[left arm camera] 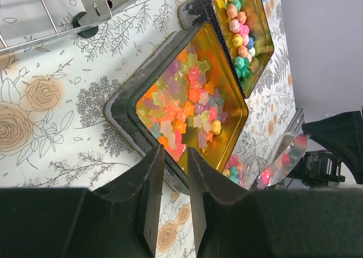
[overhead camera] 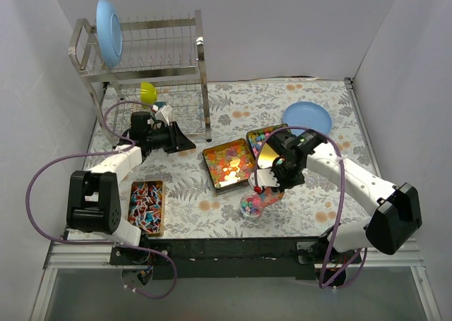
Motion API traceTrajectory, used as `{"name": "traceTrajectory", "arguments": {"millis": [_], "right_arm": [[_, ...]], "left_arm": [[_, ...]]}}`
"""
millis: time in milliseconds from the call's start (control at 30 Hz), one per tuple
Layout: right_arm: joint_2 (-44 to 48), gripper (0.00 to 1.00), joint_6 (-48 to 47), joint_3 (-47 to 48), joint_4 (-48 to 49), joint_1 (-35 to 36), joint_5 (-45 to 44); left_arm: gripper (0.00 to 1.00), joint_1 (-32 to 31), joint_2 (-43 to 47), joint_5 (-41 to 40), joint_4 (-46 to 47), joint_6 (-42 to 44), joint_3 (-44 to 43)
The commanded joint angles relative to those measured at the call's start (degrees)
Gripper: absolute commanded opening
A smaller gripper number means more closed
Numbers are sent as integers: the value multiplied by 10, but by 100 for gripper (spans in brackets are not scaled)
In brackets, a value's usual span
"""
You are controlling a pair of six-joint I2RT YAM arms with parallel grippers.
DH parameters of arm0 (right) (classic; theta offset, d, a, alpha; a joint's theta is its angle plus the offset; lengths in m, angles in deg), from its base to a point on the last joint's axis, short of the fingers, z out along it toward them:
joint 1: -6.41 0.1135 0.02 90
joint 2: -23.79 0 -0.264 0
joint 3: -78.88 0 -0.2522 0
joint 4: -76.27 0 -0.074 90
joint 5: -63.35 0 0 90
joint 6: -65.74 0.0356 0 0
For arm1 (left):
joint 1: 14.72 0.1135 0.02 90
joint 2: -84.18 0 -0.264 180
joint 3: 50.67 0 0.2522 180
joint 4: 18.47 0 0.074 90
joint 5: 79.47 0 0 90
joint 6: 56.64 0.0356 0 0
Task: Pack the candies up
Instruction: Place the fake candies in the packing bottle.
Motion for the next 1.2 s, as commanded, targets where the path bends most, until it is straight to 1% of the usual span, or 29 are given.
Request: {"name": "traceTrajectory", "arguments": {"millis": [0,67,100,133,200,233,267,300,333,400,433,500,533,633,733,833,1033,1133,1167], "right_arm": [[-16,1,52,34,-13,31,-61],[-20,1,56,39,-18,46,-71],[-20,1,58,41,-20,51,-91],[-23,1,62,47,-22,56,-97],[-27,1,66,56,-33,69,-112],[-28,1,75,64,-36,73,-119],[-30,1,80,68,-37,82,-127],[-34,1,83,73,-44,86,-137],[-37,1,95,78,-44,90,-144],[-38,1,102,86,-45,102,-161],[-38,1,103,85,-45,107,-170],[-38,1,105,75,-45,121,-194],[-35,1,105,72,-45,128,-198],[-34,1,104,64,-45,138,-210],[-34,1,101,65,-45,147,-224],[-38,1,94,75,-44,147,-231],[-33,1,90,91,-44,147,-242],[-35,1,106,114,-42,147,-236],[-38,1,111,121,-43,147,-227]], "left_arm": [[23,6,38,-10,5,3,8],[26,6,45,-29,-15,11,4],[28,6,48,-49,-25,15,0],[29,6,51,-58,-49,21,-5],[32,6,61,-75,-82,53,-29],[33,6,63,-97,-131,70,-41],[33,6,63,-110,-161,99,-54],[33,6,61,-126,-192,123,-87],[34,6,60,-162,-249,139,-100],[34,7,54,-190,-302,198,-135],[34,7,53,-202,-349,218,-145],[35,8,49,-235,-390,266,-161],[35,8,49,-244,-423,279,-163],[36,8,48,-272,-475,312,-161],[36,9,60,-288,-493,331,-133],[36,8,75,-289,-490,339,-98],[36,8,80,-267,-492,336,-71],[35,8,83,-272,-486,342,-61],[33,8,81,-274,-486,346,-58]]}}
